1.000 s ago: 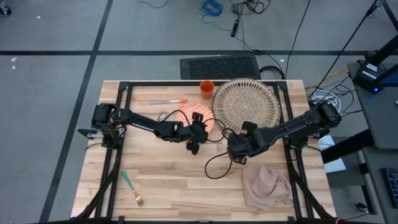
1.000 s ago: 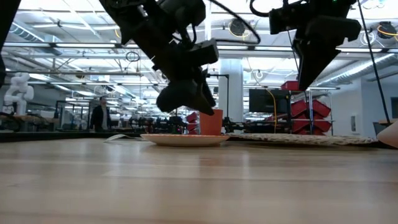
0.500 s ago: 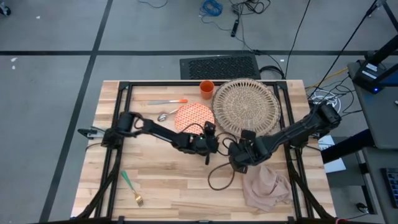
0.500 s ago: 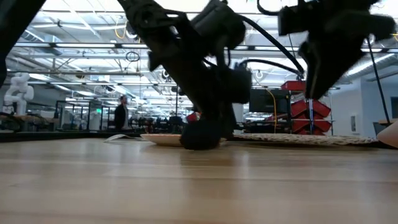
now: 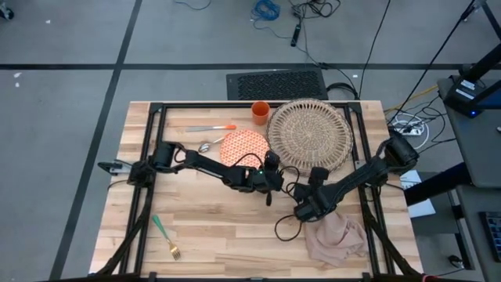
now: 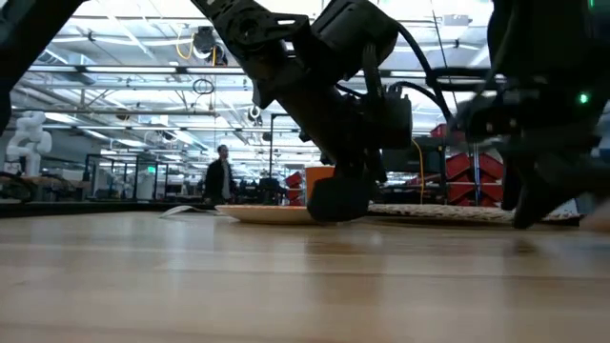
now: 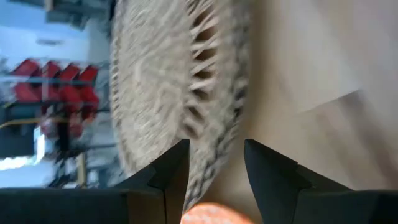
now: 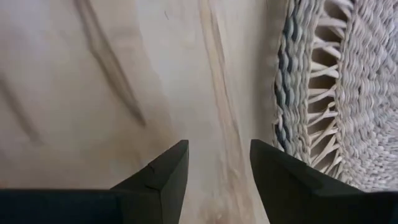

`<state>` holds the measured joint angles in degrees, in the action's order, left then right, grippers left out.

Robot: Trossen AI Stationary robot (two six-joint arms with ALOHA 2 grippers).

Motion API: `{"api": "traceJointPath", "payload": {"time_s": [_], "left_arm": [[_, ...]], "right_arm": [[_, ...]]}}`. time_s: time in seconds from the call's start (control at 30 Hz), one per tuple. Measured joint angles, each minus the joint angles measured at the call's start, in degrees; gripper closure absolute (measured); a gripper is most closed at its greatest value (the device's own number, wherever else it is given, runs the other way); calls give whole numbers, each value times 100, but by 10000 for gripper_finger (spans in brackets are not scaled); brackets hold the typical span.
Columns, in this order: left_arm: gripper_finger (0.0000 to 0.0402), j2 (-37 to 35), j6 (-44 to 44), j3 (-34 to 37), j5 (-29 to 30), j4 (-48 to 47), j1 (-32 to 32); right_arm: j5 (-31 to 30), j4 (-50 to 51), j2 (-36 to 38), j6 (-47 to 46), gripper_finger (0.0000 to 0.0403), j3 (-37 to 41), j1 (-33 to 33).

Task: Set table place
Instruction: Move the mat to the center of the table

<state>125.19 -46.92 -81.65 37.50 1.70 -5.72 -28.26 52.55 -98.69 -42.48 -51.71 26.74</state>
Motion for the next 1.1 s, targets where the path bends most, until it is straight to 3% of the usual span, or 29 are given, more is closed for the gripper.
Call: {"api": "traceJointPath", "payload": {"time_s": [0.37, 1.1], "left_arm": [[262, 25, -37, 2, -410, -72, 73], [262, 315, -151, -236, -733, 32, 491]], "right_arm": [[-592, -176, -320, 114, 243, 27, -57], [-490, -371, -303, 824, 243, 22, -754]]}}
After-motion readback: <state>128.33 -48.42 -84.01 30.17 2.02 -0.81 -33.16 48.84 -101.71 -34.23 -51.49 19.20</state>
